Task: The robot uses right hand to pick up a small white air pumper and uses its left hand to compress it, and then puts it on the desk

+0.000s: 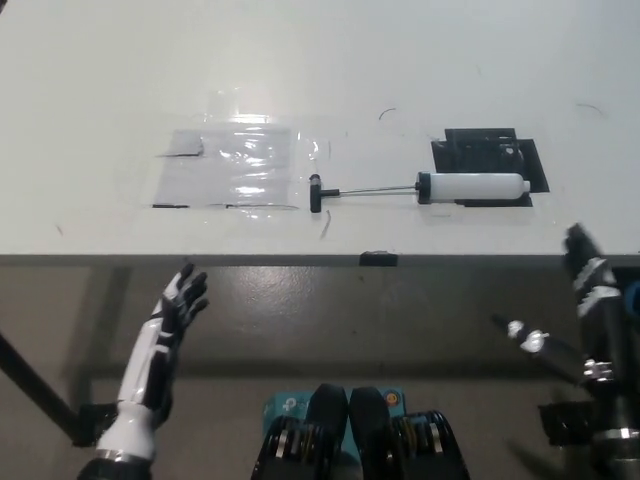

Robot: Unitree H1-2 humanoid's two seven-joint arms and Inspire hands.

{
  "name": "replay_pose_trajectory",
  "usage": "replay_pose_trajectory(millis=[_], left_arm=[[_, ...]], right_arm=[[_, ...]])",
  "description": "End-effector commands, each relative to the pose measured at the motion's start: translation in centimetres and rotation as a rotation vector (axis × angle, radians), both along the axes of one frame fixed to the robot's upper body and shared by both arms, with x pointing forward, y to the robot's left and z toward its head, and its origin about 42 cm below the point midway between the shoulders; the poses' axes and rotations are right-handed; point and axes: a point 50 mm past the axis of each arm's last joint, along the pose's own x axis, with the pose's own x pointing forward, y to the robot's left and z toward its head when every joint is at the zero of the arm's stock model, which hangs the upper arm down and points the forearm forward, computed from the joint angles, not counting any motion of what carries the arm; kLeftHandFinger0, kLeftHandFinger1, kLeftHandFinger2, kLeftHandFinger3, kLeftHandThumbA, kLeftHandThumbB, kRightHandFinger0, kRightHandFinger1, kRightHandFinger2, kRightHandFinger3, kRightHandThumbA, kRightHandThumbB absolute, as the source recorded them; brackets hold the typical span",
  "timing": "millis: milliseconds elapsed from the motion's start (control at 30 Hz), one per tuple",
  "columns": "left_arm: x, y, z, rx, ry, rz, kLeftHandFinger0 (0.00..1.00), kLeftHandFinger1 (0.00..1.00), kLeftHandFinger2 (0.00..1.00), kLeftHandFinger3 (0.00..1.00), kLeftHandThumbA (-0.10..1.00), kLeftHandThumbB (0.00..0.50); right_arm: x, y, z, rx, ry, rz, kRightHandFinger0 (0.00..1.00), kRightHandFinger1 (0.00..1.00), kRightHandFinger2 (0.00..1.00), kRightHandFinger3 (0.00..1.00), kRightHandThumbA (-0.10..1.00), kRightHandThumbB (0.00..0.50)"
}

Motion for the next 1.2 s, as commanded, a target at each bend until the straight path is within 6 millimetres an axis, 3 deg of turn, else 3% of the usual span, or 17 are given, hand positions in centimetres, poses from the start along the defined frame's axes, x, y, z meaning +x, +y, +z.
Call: replay_pose_trajectory(millis=[0,100,133,167,300,433,467,700,800,1000,1100,1167], left_arm=[[0.2,-0.9,1.6,0.005,-0.086,-0.023,1.00,1.00,1.00,1.00,1.00,0.253],[0.0,-1.3,1.6,0.020,-0.082,-0.025,1.00,1.00,1.00,1.00,1.00,0.255],[0.0,-1.5,1.4,0.035,-0.080,-0.023,1.00,1.00,1.00,1.00,1.00,0.265],[0.0,-1.6,1.3,0.041,-0.080,-0.022,1.00,1.00,1.00,1.00,1.00,0.268],[-0.2,-2.3,1.2,0.043,-0.084,-0.037,1.00,1.00,1.00,1.00,1.00,0.246],[-1.0,-1.7,1.0,0.055,-0.079,-0.019,1.00,1.00,1.00,1.00,1.00,0.241],[-1.1,-1.5,0.9,0.054,-0.073,-0.016,1.00,1.00,1.00,1.00,1.00,0.242],[-1.6,-0.9,0.2,0.068,-0.069,-0.007,1.00,1.00,1.00,1.00,1.00,0.210],[-1.6,-0.5,-0.1,0.072,-0.067,0.000,1.00,1.00,1.00,1.00,1.00,0.224],[-1.6,-0.3,0.0,0.073,-0.069,0.001,1.00,1.00,1.00,1.00,1.00,0.225],[-1.5,-0.1,0.1,0.075,-0.070,-0.002,1.00,1.00,1.00,1.00,1.00,0.221],[-1.4,0.0,0.2,0.082,-0.072,0.000,1.00,1.00,1.00,1.00,1.00,0.226]], right_arm=[[0.7,-0.5,5.0,-0.093,-0.232,-0.015,1.00,1.00,1.00,1.00,0.95,0.130],[1.1,-0.5,7.0,-0.134,-0.262,-0.023,1.00,1.00,1.00,1.00,0.97,0.172],[1.4,-0.5,8.2,-0.170,-0.266,-0.024,1.00,1.00,1.00,1.00,1.00,0.213],[1.7,-0.7,9.2,-0.225,-0.260,-0.018,1.00,1.00,1.00,1.00,1.00,0.213],[4.8,-1.4,13.7,-0.429,-0.188,0.053,1.00,1.00,1.00,1.00,0.98,0.211],[8.8,-0.5,17.1,-0.629,-0.090,0.160,1.00,1.00,1.00,1.00,0.98,0.213],[10.7,-0.1,18.1,-0.696,-0.057,0.197,1.00,1.00,1.00,1.00,0.97,0.226],[18.4,2.6,20.6,-0.992,0.164,0.298,1.00,1.00,1.00,1.00,1.00,0.315],[20.7,3.7,21.1,-1.068,0.269,0.330,1.00,1.00,1.00,1.00,1.00,0.346],[24.2,4.3,20.9,-1.187,0.386,0.335,1.00,1.00,1.00,1.00,1.00,0.420],[25.3,4.4,21.1,-1.219,0.441,0.316,1.00,1.00,1.00,1.00,1.00,0.404],[25.7,4.5,21.2,-1.226,0.466,0.301,1.00,1.00,1.00,1.00,1.00,0.419]])
